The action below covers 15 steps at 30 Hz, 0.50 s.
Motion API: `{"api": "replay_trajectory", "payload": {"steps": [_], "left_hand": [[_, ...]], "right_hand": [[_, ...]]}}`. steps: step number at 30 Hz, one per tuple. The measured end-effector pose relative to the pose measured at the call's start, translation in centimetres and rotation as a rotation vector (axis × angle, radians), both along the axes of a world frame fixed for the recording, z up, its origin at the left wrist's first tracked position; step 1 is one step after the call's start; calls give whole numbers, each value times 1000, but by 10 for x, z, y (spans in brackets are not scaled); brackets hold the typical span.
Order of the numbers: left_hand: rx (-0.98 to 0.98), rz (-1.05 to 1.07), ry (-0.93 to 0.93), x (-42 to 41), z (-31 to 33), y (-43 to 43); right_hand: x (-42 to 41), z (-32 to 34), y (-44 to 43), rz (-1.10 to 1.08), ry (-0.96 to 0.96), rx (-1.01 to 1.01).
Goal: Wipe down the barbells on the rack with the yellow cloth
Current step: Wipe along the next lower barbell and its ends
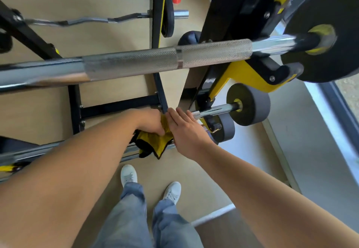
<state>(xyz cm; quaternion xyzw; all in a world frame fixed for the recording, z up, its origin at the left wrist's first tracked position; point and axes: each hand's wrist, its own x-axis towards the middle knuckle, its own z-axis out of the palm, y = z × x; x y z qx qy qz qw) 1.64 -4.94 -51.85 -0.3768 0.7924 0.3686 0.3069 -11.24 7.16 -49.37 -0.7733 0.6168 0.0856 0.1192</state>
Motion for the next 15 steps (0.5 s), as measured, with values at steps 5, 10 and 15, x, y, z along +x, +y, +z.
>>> {"api": "replay_trajectory", "payload": {"steps": [5,10,15], "left_hand": [[-259,39,123,12,-7,15],[-615,184,260,35,-5,46],[-707,194,184,68,-2,51]], "right_hand": [[17,-2,-10,-27,17,-4],[34,-1,-29,-18,-5,37],[61,15,-38,27,1,50]]}}
